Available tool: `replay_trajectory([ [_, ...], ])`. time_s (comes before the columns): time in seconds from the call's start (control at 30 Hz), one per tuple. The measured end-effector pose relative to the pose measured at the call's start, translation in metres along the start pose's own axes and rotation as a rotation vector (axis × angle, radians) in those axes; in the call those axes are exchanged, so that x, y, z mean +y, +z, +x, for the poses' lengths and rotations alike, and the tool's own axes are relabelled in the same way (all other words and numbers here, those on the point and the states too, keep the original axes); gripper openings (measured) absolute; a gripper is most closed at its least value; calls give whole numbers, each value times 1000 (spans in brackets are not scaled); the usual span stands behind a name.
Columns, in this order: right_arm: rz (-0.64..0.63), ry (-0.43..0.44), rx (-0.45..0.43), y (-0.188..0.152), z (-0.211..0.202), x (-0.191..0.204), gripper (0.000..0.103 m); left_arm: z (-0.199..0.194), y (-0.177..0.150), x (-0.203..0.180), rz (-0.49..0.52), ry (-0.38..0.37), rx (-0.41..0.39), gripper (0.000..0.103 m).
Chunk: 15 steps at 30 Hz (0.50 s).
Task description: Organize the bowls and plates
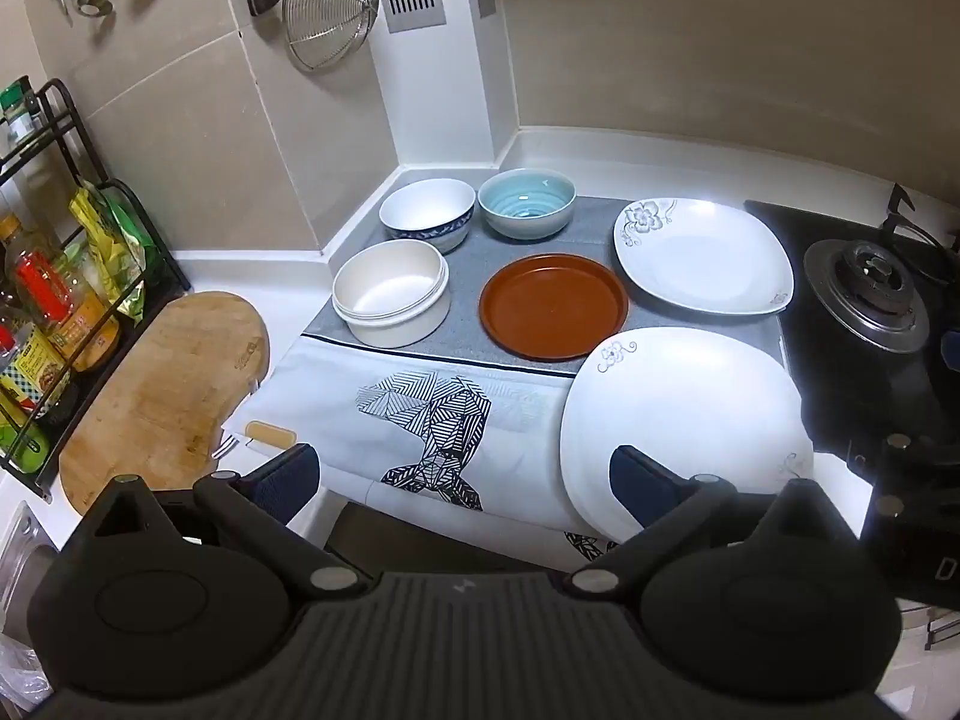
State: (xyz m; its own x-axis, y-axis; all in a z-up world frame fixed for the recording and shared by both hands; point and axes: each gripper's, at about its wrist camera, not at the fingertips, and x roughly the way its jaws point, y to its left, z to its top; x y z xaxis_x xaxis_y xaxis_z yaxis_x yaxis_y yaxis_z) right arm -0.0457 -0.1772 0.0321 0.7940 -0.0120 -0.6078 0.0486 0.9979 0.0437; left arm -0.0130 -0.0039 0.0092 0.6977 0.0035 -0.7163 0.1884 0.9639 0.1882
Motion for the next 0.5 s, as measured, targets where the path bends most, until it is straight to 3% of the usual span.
replay_trajectory([
  [0.5, 1, 7, 3, -6, -7, -2, 103, 6, 4, -4, 8, -4, 12, 103],
])
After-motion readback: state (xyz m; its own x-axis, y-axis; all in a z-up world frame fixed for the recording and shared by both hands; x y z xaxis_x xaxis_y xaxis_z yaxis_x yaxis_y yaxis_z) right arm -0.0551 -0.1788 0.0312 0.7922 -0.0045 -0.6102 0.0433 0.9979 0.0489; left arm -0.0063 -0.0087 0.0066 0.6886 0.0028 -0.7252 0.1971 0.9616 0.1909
